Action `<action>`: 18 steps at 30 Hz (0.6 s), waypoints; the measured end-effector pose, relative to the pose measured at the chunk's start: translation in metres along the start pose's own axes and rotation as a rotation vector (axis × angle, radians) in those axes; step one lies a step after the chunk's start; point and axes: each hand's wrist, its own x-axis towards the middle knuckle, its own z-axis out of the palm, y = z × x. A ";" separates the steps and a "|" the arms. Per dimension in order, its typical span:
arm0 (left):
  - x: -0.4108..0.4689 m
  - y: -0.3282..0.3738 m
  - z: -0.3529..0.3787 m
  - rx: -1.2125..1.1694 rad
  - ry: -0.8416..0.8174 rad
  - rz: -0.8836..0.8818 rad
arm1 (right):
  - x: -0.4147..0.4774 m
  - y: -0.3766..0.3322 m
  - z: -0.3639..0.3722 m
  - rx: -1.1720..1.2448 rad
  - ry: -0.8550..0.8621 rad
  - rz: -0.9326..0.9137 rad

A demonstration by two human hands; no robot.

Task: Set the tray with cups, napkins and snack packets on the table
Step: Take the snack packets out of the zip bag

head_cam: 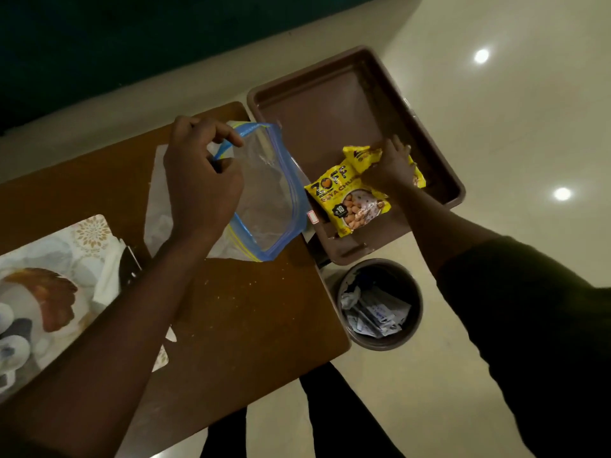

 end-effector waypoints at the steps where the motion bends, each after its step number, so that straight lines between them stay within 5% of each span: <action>1: -0.002 0.001 0.001 -0.015 0.000 -0.011 | -0.004 0.007 -0.004 -0.014 -0.006 -0.052; 7: -0.013 0.004 0.008 -0.046 -0.022 -0.030 | -0.020 0.018 -0.004 0.044 -0.011 -0.130; 13: -0.005 -0.008 0.011 -0.202 0.018 -0.160 | -0.060 -0.034 0.004 0.393 0.202 -0.242; 18: 0.009 -0.002 0.005 -0.367 0.066 -0.253 | -0.115 -0.071 0.032 0.807 -0.148 -0.146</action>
